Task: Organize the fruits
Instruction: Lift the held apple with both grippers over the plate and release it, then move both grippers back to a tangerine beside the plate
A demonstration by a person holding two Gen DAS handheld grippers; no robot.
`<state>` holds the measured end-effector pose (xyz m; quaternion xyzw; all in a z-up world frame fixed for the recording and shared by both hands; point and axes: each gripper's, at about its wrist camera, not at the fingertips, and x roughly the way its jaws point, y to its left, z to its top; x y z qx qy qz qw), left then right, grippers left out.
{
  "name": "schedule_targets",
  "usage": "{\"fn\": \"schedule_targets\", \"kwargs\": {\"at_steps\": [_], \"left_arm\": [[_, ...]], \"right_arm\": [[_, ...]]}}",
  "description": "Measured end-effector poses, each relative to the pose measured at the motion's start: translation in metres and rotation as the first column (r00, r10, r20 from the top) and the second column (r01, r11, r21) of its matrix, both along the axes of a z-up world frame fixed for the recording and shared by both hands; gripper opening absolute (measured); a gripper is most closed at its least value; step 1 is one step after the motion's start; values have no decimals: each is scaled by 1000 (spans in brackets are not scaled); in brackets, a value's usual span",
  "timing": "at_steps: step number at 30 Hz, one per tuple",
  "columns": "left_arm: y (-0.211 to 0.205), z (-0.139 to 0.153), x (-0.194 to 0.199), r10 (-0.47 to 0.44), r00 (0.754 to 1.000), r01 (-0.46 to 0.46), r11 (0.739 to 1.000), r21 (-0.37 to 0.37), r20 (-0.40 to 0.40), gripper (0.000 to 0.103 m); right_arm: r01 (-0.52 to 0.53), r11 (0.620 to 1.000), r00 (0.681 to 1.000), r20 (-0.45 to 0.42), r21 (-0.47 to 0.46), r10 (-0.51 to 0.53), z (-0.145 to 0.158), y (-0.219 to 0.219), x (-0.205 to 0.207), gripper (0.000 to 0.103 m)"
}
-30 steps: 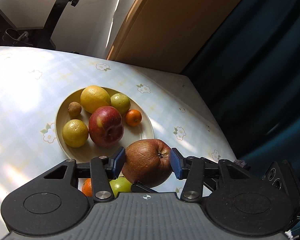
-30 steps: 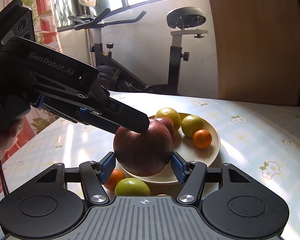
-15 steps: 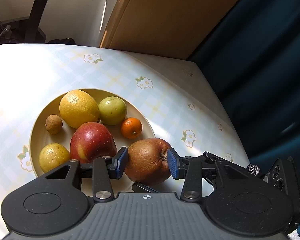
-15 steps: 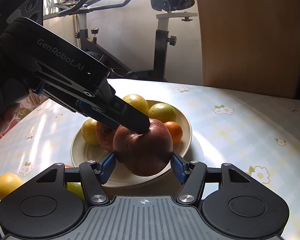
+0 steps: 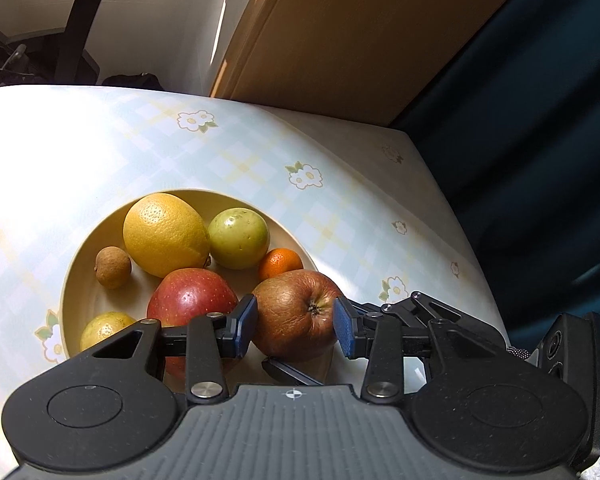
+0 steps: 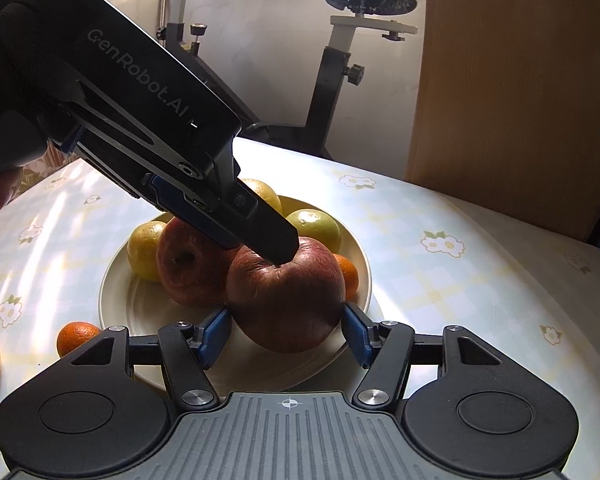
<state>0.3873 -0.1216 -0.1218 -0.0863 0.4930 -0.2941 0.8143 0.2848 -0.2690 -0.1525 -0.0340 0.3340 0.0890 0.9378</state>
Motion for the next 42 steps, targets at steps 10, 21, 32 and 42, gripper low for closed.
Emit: {"fn": "schedule_targets", "kwargs": {"at_steps": [10, 21, 32, 42], "left_arm": [[9, 21, -13, 37, 996, -40, 998, 37, 86, 44], [47, 44, -38, 119, 980, -130, 990, 59, 159, 46], [78, 41, -78, 142, 965, -165, 982, 92, 219, 46], [97, 34, -113, 163, 957, -193, 975, 108, 241, 47]], "right_arm": [[13, 999, 1000, -23, -52, -14, -1, 11, 3, 58], [59, 998, 996, 64, 17, -60, 16, 9, -29, 61], [118, 991, 986, 107, 66, -125, 6, 26, -79, 61], [129, 984, 979, 141, 125, -147, -1, 43, -113, 59]]}}
